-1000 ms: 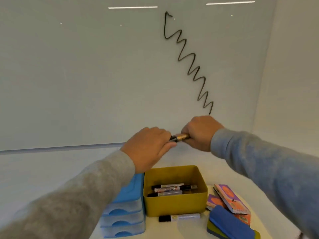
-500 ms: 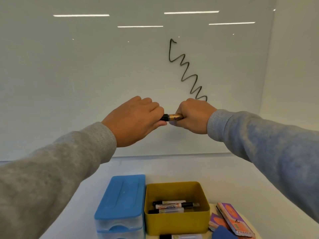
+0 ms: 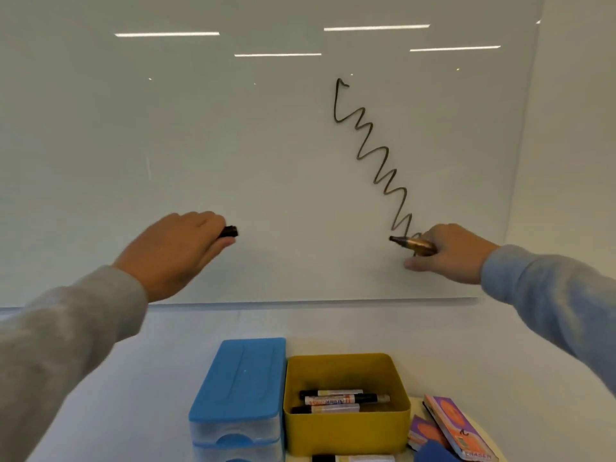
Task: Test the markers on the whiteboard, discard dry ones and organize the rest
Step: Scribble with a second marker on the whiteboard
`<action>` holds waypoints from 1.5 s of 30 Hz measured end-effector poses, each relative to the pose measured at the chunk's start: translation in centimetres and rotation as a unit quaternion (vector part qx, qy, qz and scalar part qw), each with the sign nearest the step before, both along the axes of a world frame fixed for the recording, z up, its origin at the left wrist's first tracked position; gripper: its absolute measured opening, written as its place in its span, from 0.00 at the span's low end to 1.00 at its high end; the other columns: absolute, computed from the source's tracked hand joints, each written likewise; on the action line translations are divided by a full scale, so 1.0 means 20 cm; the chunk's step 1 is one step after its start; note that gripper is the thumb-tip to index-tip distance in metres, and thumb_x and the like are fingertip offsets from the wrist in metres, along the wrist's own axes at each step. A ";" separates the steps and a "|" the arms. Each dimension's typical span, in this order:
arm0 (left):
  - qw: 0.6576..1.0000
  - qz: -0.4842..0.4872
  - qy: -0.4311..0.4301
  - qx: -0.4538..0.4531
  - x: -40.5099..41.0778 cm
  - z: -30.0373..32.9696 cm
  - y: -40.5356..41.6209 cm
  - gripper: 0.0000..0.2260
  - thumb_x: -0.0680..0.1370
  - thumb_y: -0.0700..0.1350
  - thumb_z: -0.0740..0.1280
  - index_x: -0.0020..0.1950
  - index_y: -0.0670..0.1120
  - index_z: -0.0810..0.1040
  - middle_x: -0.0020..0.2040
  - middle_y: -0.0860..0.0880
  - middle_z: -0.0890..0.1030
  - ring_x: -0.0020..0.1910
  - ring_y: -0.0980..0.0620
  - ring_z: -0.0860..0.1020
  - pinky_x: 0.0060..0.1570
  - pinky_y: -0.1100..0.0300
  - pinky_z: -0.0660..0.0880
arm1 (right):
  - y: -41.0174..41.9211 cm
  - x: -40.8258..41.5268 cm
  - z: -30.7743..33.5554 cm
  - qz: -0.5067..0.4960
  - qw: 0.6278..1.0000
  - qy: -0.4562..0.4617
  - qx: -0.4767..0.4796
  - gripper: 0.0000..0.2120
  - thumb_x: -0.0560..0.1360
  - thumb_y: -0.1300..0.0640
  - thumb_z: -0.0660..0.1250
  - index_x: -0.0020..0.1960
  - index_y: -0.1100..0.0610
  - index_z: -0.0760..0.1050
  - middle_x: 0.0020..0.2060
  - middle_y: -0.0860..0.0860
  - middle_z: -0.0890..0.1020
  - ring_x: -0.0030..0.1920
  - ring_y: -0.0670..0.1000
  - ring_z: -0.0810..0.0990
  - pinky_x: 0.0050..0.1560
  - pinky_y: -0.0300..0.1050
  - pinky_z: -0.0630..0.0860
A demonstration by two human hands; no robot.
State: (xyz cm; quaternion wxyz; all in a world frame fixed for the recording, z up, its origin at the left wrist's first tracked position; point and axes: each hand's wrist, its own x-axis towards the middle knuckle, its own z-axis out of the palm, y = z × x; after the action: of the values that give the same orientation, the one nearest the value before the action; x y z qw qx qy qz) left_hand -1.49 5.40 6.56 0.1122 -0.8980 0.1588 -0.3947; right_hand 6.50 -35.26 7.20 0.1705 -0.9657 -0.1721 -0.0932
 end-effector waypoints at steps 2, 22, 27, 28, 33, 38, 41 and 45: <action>1.000 -0.021 0.007 -0.003 0.04 0.00 -0.12 0.15 0.83 0.59 0.49 0.44 0.52 0.64 0.37 0.54 0.69 0.33 0.51 0.68 0.35 0.55 0.63 | 0.11 -0.02 -0.03 0.063 0.998 -0.001 0.009 0.11 0.76 0.47 0.70 0.42 0.52 0.73 0.36 0.51 0.78 0.37 0.54 0.76 0.39 0.47 0.69; 0.986 -0.053 -0.105 -0.118 0.25 0.30 -0.36 0.14 0.85 0.55 0.54 0.54 0.47 0.73 0.53 0.53 0.75 0.45 0.50 0.72 0.42 0.54 0.72 | 0.45 -0.04 0.48 0.182 0.918 -0.315 0.159 0.05 0.73 0.54 0.74 0.49 0.48 0.81 0.38 0.44 0.80 0.38 0.46 0.77 0.38 0.39 0.72; 0.979 -0.057 -0.113 -0.159 0.31 0.33 -0.38 0.14 0.85 0.54 0.53 0.52 0.46 0.70 0.73 0.48 0.69 0.64 0.46 0.72 0.56 0.57 0.69 | 0.50 -0.01 0.61 0.192 0.855 -0.438 0.200 0.08 0.74 0.56 0.75 0.52 0.54 0.83 0.42 0.46 0.82 0.41 0.45 0.79 0.43 0.37 0.77; 0.977 -0.063 -0.097 -0.179 0.33 0.33 -0.39 0.13 0.86 0.55 0.52 0.50 0.47 0.68 0.76 0.48 0.66 0.70 0.46 0.68 0.63 0.54 0.68 | 0.51 -0.01 0.63 0.195 0.847 -0.453 0.197 0.08 0.74 0.55 0.75 0.53 0.55 0.83 0.43 0.47 0.83 0.42 0.46 0.80 0.44 0.37 0.78; 0.979 -0.082 -0.060 -0.174 0.42 0.24 -0.37 0.12 0.86 0.52 0.51 0.48 0.48 0.64 0.82 0.46 0.51 0.81 0.49 0.47 0.78 0.43 0.52 | 0.54 0.08 0.72 0.200 0.827 -0.501 0.158 0.07 0.75 0.54 0.74 0.51 0.55 0.82 0.42 0.49 0.83 0.41 0.48 0.80 0.44 0.40 0.79; 0.979 -0.086 -0.073 -0.170 0.45 0.22 -0.35 0.11 0.86 0.52 0.51 0.50 0.48 0.66 0.82 0.47 0.50 0.81 0.51 0.45 0.79 0.45 0.51 | 0.58 0.14 0.76 0.213 0.828 -0.506 0.115 0.06 0.76 0.53 0.72 0.49 0.55 0.81 0.41 0.50 0.79 0.39 0.52 0.78 0.42 0.54 0.80; 0.981 -0.080 -0.078 -0.161 0.45 0.21 -0.35 0.12 0.86 0.52 0.50 0.50 0.47 0.67 0.82 0.46 0.50 0.81 0.51 0.45 0.78 0.45 0.51 | 0.59 0.17 0.69 0.225 0.823 -0.507 0.124 0.07 0.77 0.53 0.70 0.52 0.54 0.82 0.43 0.50 0.77 0.39 0.52 0.78 0.42 0.54 0.78; 0.982 -0.072 -0.090 -0.149 0.47 0.20 -0.34 0.13 0.86 0.53 0.50 0.50 0.46 0.68 0.82 0.46 0.50 0.81 0.50 0.46 0.78 0.44 0.53 | 0.55 0.19 0.48 0.261 0.821 -0.492 0.124 0.08 0.78 0.54 0.70 0.56 0.54 0.82 0.45 0.48 0.77 0.41 0.51 0.78 0.42 0.52 0.77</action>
State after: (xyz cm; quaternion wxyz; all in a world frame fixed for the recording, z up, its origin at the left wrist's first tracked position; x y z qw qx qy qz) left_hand 7.82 -1.35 10.51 -0.0380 -0.8517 0.1517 -0.5001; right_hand 10.25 -24.24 16.79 0.1999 -0.6812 -0.4654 -0.5285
